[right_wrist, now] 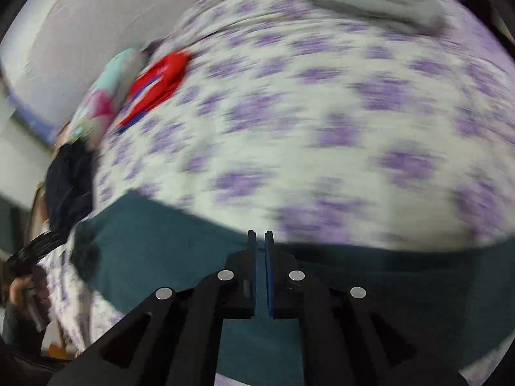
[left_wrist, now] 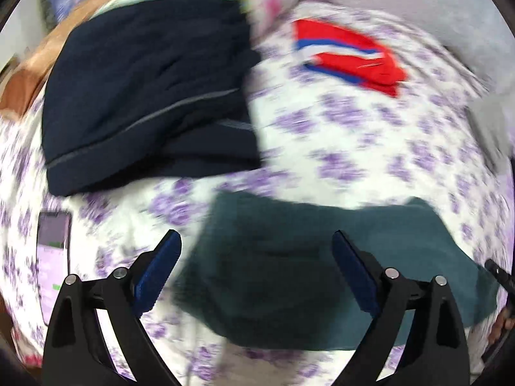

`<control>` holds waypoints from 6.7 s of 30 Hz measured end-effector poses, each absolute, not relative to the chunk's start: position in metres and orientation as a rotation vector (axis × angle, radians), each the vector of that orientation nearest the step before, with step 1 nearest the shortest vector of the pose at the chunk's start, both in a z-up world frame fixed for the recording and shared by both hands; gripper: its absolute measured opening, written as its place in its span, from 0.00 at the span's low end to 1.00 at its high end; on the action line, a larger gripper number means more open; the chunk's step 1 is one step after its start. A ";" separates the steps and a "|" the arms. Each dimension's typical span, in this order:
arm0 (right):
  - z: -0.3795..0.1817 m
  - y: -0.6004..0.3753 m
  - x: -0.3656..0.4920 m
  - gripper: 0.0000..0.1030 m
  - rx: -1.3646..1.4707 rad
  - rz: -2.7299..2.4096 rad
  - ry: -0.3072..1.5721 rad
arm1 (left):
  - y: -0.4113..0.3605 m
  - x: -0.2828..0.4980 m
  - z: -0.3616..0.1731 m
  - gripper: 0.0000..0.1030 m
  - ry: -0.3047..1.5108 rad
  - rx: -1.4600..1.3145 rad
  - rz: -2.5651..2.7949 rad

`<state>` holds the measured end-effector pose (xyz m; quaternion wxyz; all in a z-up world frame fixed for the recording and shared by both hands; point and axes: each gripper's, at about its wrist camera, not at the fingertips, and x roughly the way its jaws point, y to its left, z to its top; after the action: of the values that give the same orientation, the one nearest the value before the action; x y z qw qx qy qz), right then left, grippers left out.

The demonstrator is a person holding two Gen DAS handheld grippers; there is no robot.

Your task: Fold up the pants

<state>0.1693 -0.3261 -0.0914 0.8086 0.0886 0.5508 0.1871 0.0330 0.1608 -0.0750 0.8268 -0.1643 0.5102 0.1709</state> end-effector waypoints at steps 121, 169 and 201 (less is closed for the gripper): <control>-0.117 -0.326 0.149 0.12 0.289 0.325 1.206 | 0.059 0.049 -0.092 0.94 1.188 -0.348 0.076; -0.117 -0.367 0.090 0.60 0.355 0.241 1.304 | 0.195 0.004 -0.155 0.75 1.275 -0.494 0.281; -0.094 -0.335 0.093 0.67 0.386 0.380 1.247 | 0.013 0.058 -0.082 0.69 1.205 -0.381 -0.229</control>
<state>0.0931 -0.3350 -0.0941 0.7775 0.1786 0.5767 0.1758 0.0580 0.0129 -0.0816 0.8008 -0.1778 0.5620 -0.1066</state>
